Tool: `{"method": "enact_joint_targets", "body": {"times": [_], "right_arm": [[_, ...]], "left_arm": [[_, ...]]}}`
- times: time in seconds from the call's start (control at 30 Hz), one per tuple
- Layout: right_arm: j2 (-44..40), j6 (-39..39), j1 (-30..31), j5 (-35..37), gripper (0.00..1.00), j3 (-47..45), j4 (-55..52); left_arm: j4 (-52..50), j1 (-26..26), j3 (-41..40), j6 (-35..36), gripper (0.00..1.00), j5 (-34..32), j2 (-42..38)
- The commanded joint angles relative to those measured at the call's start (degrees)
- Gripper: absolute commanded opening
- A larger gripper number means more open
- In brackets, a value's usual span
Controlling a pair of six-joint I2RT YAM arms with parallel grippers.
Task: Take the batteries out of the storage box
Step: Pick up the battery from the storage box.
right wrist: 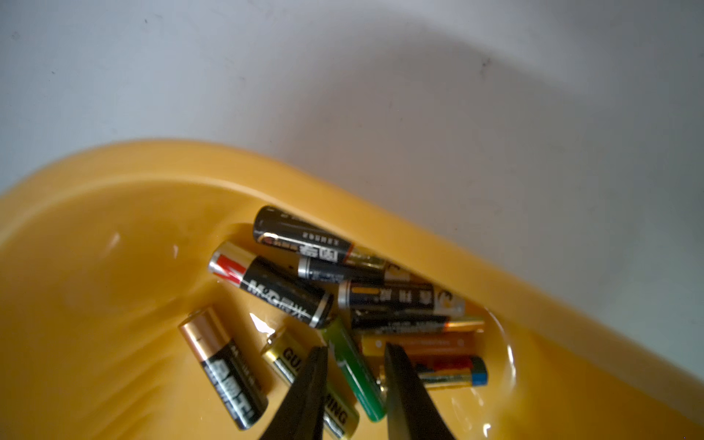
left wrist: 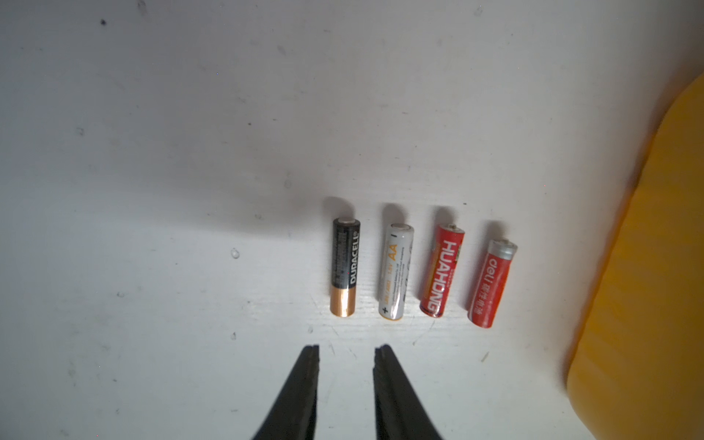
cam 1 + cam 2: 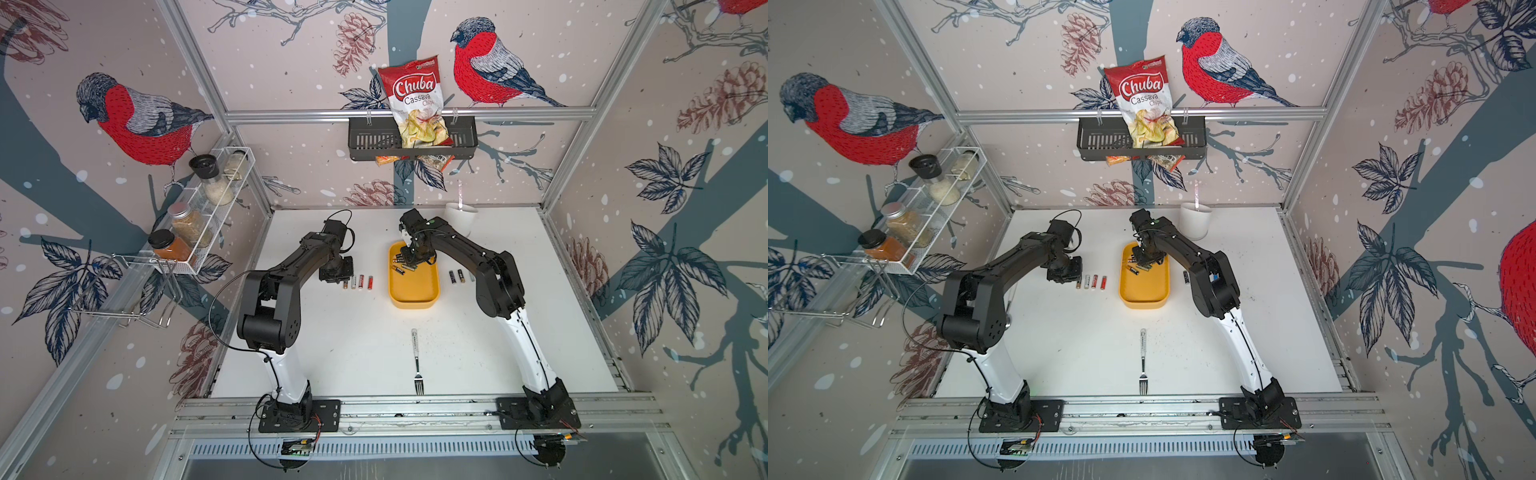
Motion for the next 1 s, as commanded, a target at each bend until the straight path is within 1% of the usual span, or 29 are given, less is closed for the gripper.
{"method": "enact_joint_targets", "body": {"times": [0.0,0.97], "right_arm": [[-0.5,-0.4,0.2,0.2,0.3,-0.7,-0.3],[-1.6,0.1,1.2,0.4,0.26,-3.6,0.6]], "left_arm": [[0.5,0.0,-0.2,-0.6,0.3,0.6,-0.4],[0.2,-0.1,0.1,-0.3,0.3,0.4,-0.5]]}}
